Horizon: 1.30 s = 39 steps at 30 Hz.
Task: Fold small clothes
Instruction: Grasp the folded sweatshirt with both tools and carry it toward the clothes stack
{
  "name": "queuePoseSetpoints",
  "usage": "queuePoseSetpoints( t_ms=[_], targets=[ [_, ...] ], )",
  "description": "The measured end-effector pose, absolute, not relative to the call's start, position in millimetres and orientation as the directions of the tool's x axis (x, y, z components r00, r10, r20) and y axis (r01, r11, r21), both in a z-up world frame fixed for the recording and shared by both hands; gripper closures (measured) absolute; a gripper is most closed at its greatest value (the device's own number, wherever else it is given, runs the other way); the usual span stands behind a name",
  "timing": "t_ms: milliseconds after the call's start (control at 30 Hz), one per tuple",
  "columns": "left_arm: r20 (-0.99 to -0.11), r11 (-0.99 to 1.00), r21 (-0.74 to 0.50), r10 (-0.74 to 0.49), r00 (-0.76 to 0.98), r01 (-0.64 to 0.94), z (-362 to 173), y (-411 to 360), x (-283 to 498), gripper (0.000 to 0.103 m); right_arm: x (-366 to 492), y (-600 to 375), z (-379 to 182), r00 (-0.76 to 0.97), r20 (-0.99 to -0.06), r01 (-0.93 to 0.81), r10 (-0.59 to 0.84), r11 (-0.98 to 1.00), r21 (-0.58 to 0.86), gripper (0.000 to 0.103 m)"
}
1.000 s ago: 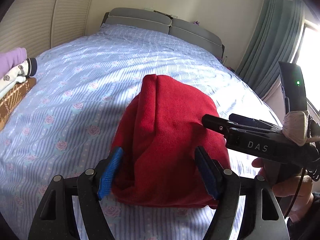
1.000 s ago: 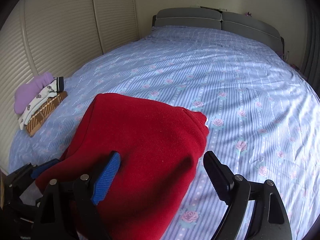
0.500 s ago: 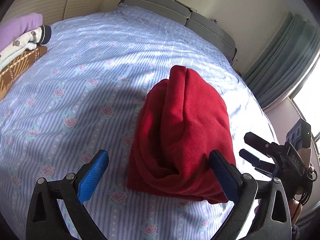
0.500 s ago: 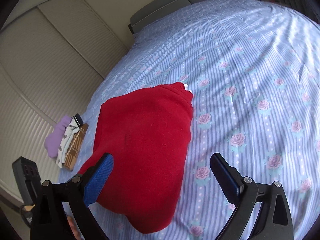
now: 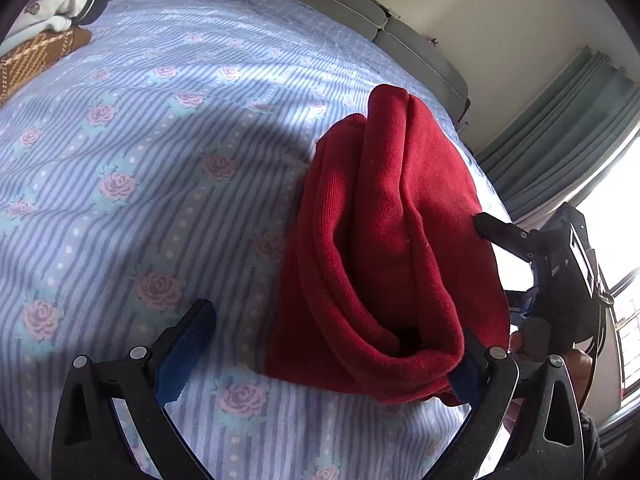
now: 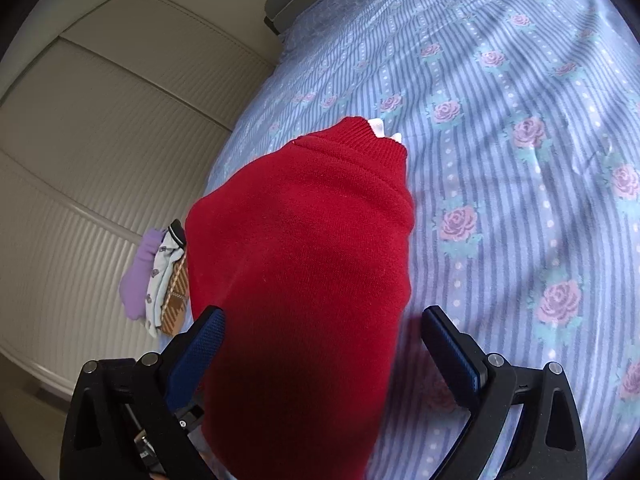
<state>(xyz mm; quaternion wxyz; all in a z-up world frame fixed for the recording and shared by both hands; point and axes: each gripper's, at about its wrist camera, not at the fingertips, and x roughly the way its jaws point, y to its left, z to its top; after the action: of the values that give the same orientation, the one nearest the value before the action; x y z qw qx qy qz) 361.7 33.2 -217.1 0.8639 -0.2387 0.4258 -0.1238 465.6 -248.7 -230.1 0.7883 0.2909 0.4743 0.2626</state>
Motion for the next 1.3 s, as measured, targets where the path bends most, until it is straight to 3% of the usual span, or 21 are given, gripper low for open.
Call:
queuePoseSetpoints(
  t_ms=[167,233,300,367,600,1000,1300],
  targets=[
    [-0.644,0.837,-0.546,-0.443,0.624,0.031,-222.3,31.0,364.0,0.001,480.1,-232.7,-240.8,0.370,-0.585,-0.151,0.721,0.668,0.729,0.005],
    [-0.621,0.821,-0.568,-0.471,0.626,0.055,-223.1,29.5,364.1,0.012,482.7,-230.8,-244.4,0.364,-0.576,-0.148,0.732,0.656,0.740,0.005],
    [-0.601,0.801,-0.592,-0.509,0.617,0.083,-222.7,25.3,363.7,0.033,482.1,-227.4,-246.7,0.364,-0.570,-0.140,0.736,0.649,0.748,0.005],
    [-0.604,0.813,-0.576,-0.493,0.626,0.084,-220.4,20.9,361.7,0.036,481.0,-224.8,-245.2,0.367,-0.572,-0.143,0.734,0.652,0.745,0.008],
    [-0.606,0.833,-0.543,-0.478,0.637,0.108,-200.4,18.7,359.6,0.056,473.5,-230.7,-234.0,0.410,-0.546,-0.133,0.730,0.641,0.756,0.033],
    [-0.571,0.836,-0.528,-0.481,0.665,0.151,-139.2,57.6,359.8,0.058,454.6,-203.2,-162.6,0.491,-0.528,-0.174,0.693,0.672,0.719,0.038],
    [-0.529,0.859,-0.493,-0.422,0.736,0.138,-62.4,158.6,353.8,0.058,458.9,-103.9,-89.2,0.506,-0.458,-0.260,0.731,0.635,0.727,0.038]
  ],
)
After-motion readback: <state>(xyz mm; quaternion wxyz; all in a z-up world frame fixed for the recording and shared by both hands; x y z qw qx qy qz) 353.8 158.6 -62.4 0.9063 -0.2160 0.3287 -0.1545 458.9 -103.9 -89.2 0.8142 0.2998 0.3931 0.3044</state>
